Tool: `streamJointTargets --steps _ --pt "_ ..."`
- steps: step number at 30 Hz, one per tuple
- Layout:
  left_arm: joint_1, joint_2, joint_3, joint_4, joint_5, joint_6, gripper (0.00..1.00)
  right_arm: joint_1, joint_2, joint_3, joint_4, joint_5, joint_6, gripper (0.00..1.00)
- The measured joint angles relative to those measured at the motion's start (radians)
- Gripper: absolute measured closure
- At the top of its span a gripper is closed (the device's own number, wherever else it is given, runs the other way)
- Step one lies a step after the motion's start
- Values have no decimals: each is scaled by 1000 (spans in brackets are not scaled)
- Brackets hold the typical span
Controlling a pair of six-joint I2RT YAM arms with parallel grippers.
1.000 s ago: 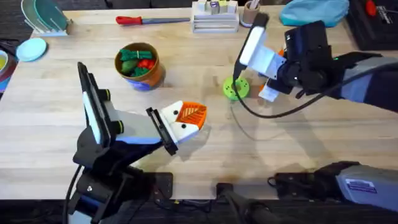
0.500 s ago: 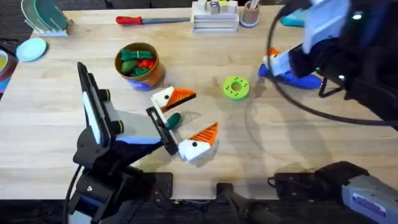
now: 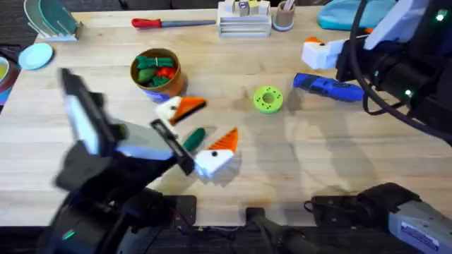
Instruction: Pick up the gripper from the table and insert it into the empty holder that is missing its gripper. Then pick up a screw, insert it into the mounting hole, and use the screwdriver to tighten it. Finally, clean up the table by picking up the vegetable and placing it into the bucket.
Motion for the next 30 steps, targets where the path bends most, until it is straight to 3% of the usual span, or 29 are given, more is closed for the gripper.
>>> streamJointTargets --steps 5,9,13,19,30 --pt "0 72 259 -308 -194 3 9 0 0 0 0 -49 37 10" --pt "0 240 413 -498 -318 4 9 0 0 0 2 -64 48 10" --pt "0 463 478 -513 -382 4 9 0 0 0 7 -67 54 10" --pt "0 719 489 -518 -425 4 9 0 0 0 7 -67 59 10" --pt "0 946 489 -598 -446 4 9 0 0 0 6 -67 62 10"
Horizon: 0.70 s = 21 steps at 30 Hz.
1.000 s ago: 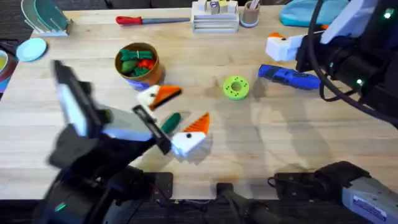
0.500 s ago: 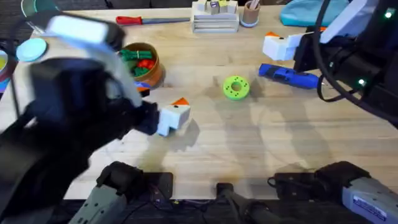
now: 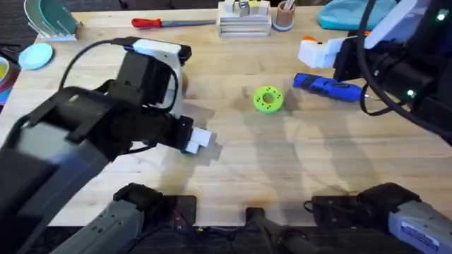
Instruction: Pick up the gripper from the table and insert it into the empty holder that is missing its gripper. Then pick up a screw, insert it into the mounting hole, and use the screwdriver to tighten it. Finally, clean up the table by picking up the vegetable and placing it into the bucket.
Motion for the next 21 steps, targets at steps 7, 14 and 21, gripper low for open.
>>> streamJointTargets --steps 7,14,21 --pt "0 147 0 10 0 0 9 0 0 0 0 0 0 9" --pt "0 277 0 15 -1 0 9 0 43 0 0 0 0 10" --pt "0 316 0 49 -3 0 81 0 69 0 0 0 0 9"
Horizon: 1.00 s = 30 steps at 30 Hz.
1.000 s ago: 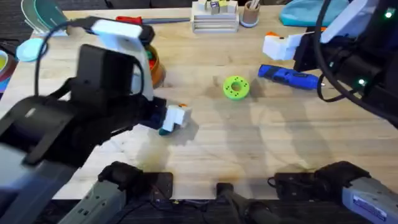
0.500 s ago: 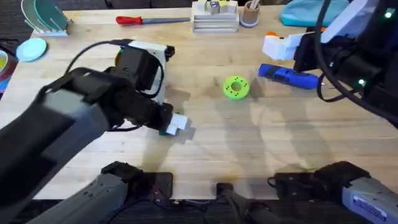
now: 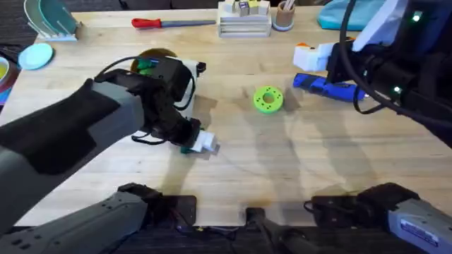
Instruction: Pick up the gripper from the table and insert it into the empty holder that is missing its gripper. Then pick up a screw, insert it into the mounting hole, and use the screwdriver to tighten it. Finally, clean up the table by picking up the vegetable and placing it into the bucket.
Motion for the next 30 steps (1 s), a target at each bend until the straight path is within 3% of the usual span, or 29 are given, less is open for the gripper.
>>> streamJointTargets --steps 1,2,6,7,13,17,21,25,30 --pt "0 0 0 2 0 0 135 0 0 0 1 0 0 9" --pt "0 0 0 2 0 -1 255 0 0 0 1 0 0 9" --pt "0 0 0 3 0 0 855 0 0 0 1 0 0 10" --pt "0 0 3 3 0 5 957 0 0 0 1 0 0 9" --pt "0 2 62 -109 0 4 978 0 0 0 2 0 0 9" --pt "0 2 240 -231 0 16 979 0 0 0 23 0 0 10" --pt "0 2 438 -283 -16 46 979 0 0 0 46 0 0 10" --pt "-1 0 556 -250 -132 62 979 0 0 0 47 0 0 10" --pt "19 6 569 -146 -305 73 979 0 0 0 47 0 0 9"
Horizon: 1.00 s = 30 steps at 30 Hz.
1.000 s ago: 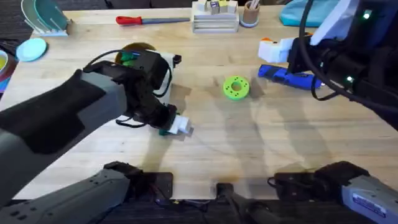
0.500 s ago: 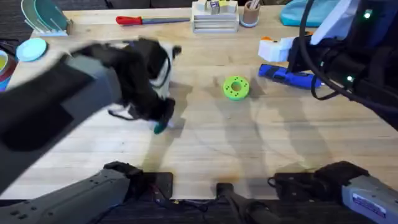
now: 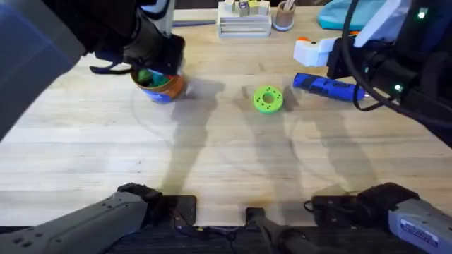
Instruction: Pick up the gripper from the table and insert it into the empty holder that is missing its gripper. Then pick up a screw, insert it into the mounting hole, and use the screwdriver to tighten it. Finally, clean up the table by picking up the vegetable and placing it into the bucket.
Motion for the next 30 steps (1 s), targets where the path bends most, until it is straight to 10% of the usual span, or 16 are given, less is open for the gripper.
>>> streamJointTargets --steps 10,17,24,30 --pt "148 163 0 89 -70 3 980 0 0 0 0 0 1 10" --pt "155 255 0 92 -22 3 980 0 0 0 0 0 3 10" --pt "157 262 3 96 -14 6 37 0 0 0 -2 0 3 10" --pt "157 221 36 -11 -9 2 9 0 0 6 -51 -11 0 10"
